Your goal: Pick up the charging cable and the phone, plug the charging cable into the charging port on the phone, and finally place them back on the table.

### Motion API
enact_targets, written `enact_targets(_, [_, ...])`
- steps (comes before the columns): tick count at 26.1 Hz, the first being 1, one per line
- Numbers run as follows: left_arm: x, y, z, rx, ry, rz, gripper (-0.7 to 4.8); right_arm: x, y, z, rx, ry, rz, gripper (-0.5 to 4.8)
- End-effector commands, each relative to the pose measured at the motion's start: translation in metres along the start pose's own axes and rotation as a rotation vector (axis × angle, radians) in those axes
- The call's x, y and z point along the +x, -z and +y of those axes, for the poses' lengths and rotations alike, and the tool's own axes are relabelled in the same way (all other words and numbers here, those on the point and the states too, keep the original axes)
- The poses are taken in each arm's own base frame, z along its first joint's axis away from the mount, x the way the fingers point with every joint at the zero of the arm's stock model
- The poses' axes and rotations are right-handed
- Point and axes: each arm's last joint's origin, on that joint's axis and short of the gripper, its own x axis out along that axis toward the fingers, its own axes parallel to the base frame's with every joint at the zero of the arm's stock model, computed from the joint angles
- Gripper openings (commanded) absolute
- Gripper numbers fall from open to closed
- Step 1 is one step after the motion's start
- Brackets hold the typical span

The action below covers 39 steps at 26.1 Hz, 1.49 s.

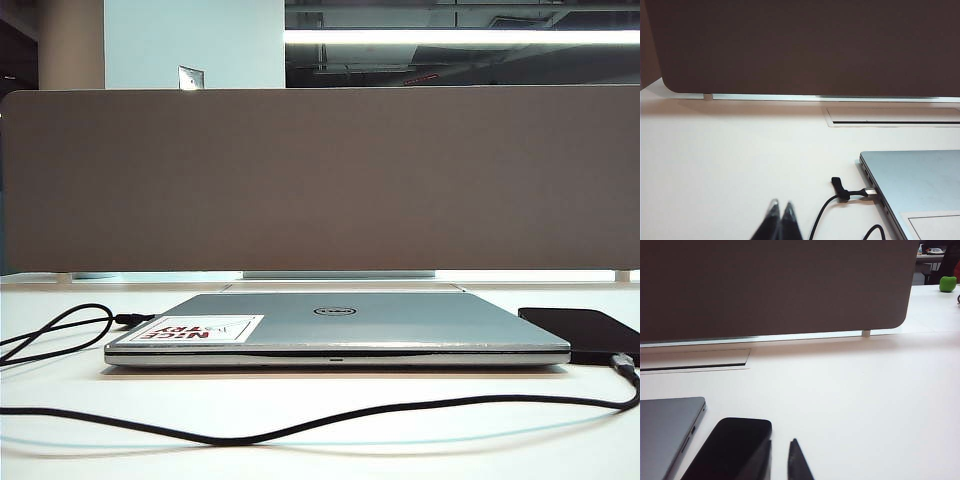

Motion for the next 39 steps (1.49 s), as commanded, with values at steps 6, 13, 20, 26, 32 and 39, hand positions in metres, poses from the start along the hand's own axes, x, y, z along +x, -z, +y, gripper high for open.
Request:
enact_targets(6, [-0.0002,-0.0025,-0.0001,0.006,0.0,-0.019,-0.05,-0.0005,-0.0036,-0.0002,-0.002,0.007,-0.022,0.57])
enact_targets(13, [-0.0002,-0.0025,-0.0001,0.006,0.0,-0.019,-0.05,-0.0005,-0.0023,0.0017,-0.004,-0.059,-0.008,-0.09])
enact_targets(20, [-0.0002,-0.0025,-0.0001,0.007,0.0,-0.019,-0.05,-0.0006,-0.0003,0.0026,-0.035,-0.084,0.012,-0.08])
enact_targets(26, [-0.0002,-0.0025,-0.0001,0.006,0.0,-0.019,-0.05,-0.0006,-0.0003,0.0023,-0.034,-0.079,0.012,-0.08])
enact_targets(32, [-0.0002,-0.0025,-0.0001,0.006,0.0,-0.019,-0.05,-0.0005,-0.0009,0.0011,-0.034,-0.066,0.005,-0.08])
enact_targets(39, [-0.0002,-0.0025,-0.0001,0.006,0.0,-0.019,-0.05,-0.0005,-0.0007,0.0011,-0.034,-0.066,0.008,-0.08])
